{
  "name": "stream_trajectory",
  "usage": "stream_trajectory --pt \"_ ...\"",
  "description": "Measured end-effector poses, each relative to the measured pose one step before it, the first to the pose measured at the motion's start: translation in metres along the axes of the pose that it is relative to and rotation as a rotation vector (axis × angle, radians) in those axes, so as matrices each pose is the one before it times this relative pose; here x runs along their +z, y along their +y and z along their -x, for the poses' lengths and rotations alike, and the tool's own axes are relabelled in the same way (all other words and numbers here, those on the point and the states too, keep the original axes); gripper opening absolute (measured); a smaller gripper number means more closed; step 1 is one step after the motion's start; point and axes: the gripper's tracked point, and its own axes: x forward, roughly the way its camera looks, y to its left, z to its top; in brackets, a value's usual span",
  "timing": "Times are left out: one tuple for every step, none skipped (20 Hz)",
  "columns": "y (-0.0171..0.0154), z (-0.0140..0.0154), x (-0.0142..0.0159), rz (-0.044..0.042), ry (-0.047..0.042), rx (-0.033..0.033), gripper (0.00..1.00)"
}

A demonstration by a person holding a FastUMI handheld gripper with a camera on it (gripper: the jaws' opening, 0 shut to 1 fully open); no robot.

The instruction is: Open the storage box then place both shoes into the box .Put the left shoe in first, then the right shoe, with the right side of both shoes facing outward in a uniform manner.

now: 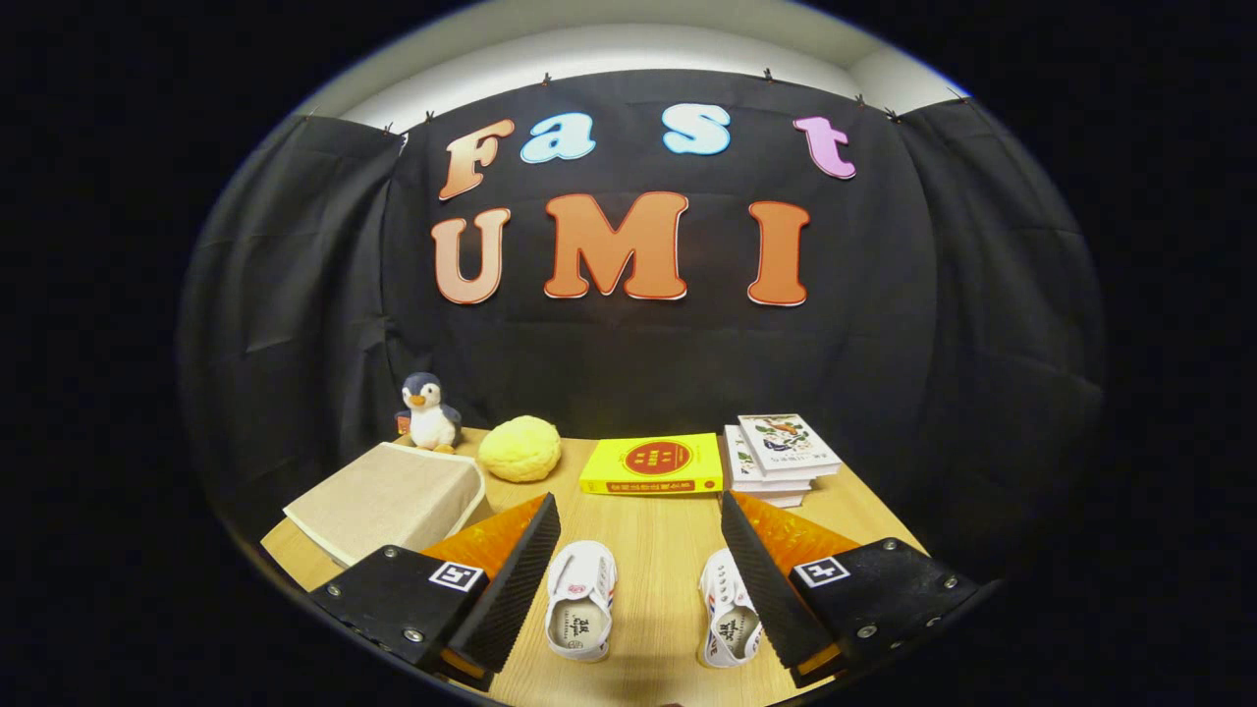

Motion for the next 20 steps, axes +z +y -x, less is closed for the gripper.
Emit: stream_trajectory --pt "0.0055 -0.00333 -0.00531 -0.00986 0.01523 0.02297 0.99" --pt "0.00754 -0.00336 -0.00527 -0.01728 0.01947 0.03318 0.99" --pt "0.00806 -0.00378 -0.0085 -0.01669 0.02196 0.03517 0.99" --pt "0.00422 -0.00321 -0.0048 -0.0117 0.01726 0.01981 0.99" --pt "0.00108 -0.00346 -0.00354 -0.00697 0.01141 0.01294 0.99" --pt "0.00065 -0.00339 -0.00194 -0.00136 0.00541 0.00631 0.99" --pt "0.0001 -0.00292 -0.00161 0.00084 0.00375 0.00259 0.99" --pt "0.00012 -0.00273 -0.001 0.00171 0.00301 0.00346 0.99" --pt "0.00076 -0.00333 -0.00357 0.00306 0.00573 0.00475 0.99" --pt "-0.00144 -0.00328 -0.0037 -0.00071 0.00983 0.00457 0.99" --pt "0.00097 -0.00316 -0.00384 -0.00853 0.01114 0.0111 0.99" --pt "0.00178 -0.00354 -0.00435 -0.01742 0.01422 0.0151 0.99" --pt "0.00282 -0.00413 -0.00608 -0.02649 0.01709 0.02196 0.99" --pt "0.00329 -0.005 -0.00556 -0.03819 0.02222 0.02776 0.99" --pt "0.00386 -0.0055 -0.00696 -0.04177 0.02712 0.02823 0.99" --pt "0.00276 -0.00578 -0.00622 -0.04144 0.02534 0.02718 0.98" --pt "0.00295 -0.00591 -0.00568 -0.04344 0.02309 0.02935 0.98" --pt "0.00296 -0.00599 -0.00473 -0.04845 0.02212 0.03077 0.98" --pt "0.00328 -0.00604 -0.00431 -0.04837 0.02214 0.03023 0.99" --pt "0.00187 -0.00562 -0.0027 -0.03744 0.01808 0.02229 0.99"
